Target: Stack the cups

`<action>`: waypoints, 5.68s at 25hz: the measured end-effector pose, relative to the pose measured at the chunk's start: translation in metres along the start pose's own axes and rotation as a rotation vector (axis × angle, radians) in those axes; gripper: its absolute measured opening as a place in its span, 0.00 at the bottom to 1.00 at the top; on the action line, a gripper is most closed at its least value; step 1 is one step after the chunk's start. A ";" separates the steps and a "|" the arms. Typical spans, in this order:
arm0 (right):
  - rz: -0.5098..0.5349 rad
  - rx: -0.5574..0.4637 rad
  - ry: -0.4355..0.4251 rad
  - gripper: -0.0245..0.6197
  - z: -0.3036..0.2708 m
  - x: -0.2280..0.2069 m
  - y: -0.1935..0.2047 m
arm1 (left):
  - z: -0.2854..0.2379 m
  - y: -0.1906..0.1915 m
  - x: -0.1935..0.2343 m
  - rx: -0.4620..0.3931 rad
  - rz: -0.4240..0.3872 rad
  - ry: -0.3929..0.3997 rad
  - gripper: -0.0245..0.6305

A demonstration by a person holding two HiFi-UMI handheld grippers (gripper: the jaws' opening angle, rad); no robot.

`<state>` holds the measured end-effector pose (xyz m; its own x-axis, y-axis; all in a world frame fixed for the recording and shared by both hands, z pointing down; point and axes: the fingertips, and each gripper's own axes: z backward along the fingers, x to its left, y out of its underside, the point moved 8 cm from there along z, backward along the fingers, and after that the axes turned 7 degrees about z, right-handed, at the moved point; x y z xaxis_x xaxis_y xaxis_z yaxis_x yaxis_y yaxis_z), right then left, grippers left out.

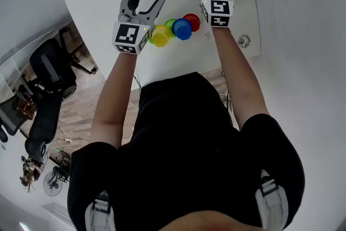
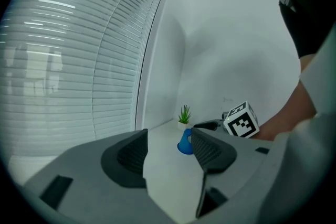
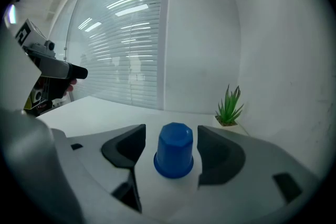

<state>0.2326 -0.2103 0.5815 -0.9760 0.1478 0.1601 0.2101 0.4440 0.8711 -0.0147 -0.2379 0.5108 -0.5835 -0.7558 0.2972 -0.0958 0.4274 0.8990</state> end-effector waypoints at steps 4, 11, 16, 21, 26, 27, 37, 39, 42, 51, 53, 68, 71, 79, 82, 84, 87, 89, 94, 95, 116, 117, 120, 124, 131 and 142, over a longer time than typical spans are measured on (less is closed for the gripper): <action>-0.032 0.027 -0.003 0.50 -0.011 0.001 0.011 | -0.001 0.004 0.003 -0.001 0.016 0.001 0.45; -0.091 0.050 0.004 0.39 -0.016 -0.004 0.021 | 0.009 0.008 0.006 -0.010 0.031 -0.027 0.45; -0.068 0.018 -0.031 0.40 -0.008 -0.003 0.001 | 0.023 0.004 0.007 -0.019 0.025 -0.048 0.45; -0.006 -0.013 -0.088 0.40 0.014 0.002 -0.025 | 0.044 0.000 0.001 -0.033 0.019 -0.081 0.44; 0.033 -0.035 -0.187 0.40 0.042 0.010 -0.051 | 0.070 -0.008 -0.014 -0.058 -0.001 -0.111 0.44; 0.040 -0.041 -0.205 0.40 0.048 0.012 -0.057 | 0.076 -0.009 -0.017 -0.064 -0.001 -0.119 0.44; 0.111 -0.102 -0.313 0.40 0.096 0.031 -0.094 | 0.131 -0.010 -0.056 -0.071 -0.033 -0.170 0.43; 0.126 -0.110 -0.353 0.40 0.108 0.038 -0.101 | 0.142 -0.011 -0.065 -0.084 -0.044 -0.175 0.43; 0.146 -0.126 -0.414 0.40 0.124 0.053 -0.108 | 0.156 -0.008 -0.077 -0.099 -0.044 -0.195 0.42; 0.238 -0.114 -0.581 0.40 0.160 0.104 -0.102 | 0.178 0.001 -0.106 -0.115 -0.042 -0.218 0.41; 0.262 -0.106 -0.607 0.40 0.166 0.115 -0.097 | 0.182 0.002 -0.112 -0.117 -0.042 -0.219 0.41; 0.287 -0.024 -0.694 0.46 0.170 0.138 -0.077 | 0.200 0.010 -0.121 -0.111 -0.043 -0.229 0.40; 0.262 -0.051 -0.693 0.52 0.174 0.133 -0.080 | 0.201 0.010 -0.119 -0.113 -0.040 -0.233 0.40; 0.186 -0.224 -0.697 0.51 0.224 0.105 -0.114 | 0.213 -0.005 -0.131 -0.177 -0.033 -0.215 0.40; 0.134 -0.251 -0.698 0.50 0.237 0.098 -0.124 | 0.217 -0.018 -0.138 -0.201 -0.052 -0.206 0.40; 0.109 -0.269 -0.697 0.49 0.247 0.096 -0.130 | 0.219 -0.024 -0.143 -0.210 -0.060 -0.198 0.39; 0.085 -0.292 -0.695 0.47 0.262 0.094 -0.135 | 0.221 -0.032 -0.152 -0.231 -0.066 -0.176 0.37; 0.077 -0.315 -0.696 0.44 0.270 0.093 -0.136 | 0.222 -0.037 -0.159 -0.248 -0.071 -0.157 0.35; 0.111 -0.398 -0.746 0.39 0.284 0.095 -0.137 | 0.227 -0.045 -0.173 -0.266 -0.112 -0.169 0.27; 0.114 -0.405 -0.752 0.38 0.285 0.095 -0.136 | 0.227 -0.046 -0.174 -0.265 -0.121 -0.174 0.25; 0.087 -0.437 -0.681 0.04 0.293 0.086 -0.140 | 0.215 -0.051 -0.194 -0.246 -0.173 -0.102 0.05; 0.090 -0.430 -0.676 0.04 0.291 0.085 -0.138 | 0.214 -0.050 -0.194 -0.239 -0.176 -0.100 0.05; 0.082 -0.423 -0.680 0.04 0.289 0.086 -0.136 | 0.212 -0.047 -0.193 -0.229 -0.176 -0.096 0.05; 0.077 -0.407 -0.667 0.04 0.286 0.087 -0.135 | 0.213 -0.048 -0.190 -0.228 -0.177 -0.092 0.05; 0.077 -0.407 -0.664 0.04 0.288 0.088 -0.133 | 0.211 -0.046 -0.194 -0.220 -0.173 -0.072 0.05; 0.099 -0.410 -0.663 0.04 0.289 0.088 -0.139 | 0.210 -0.050 -0.194 -0.233 -0.178 -0.074 0.05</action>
<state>0.1337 -0.0035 0.3398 -0.6888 0.7234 0.0476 0.1299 0.0586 0.9898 -0.0661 -0.0086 0.3405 -0.6322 -0.7667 0.1117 -0.0195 0.1599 0.9869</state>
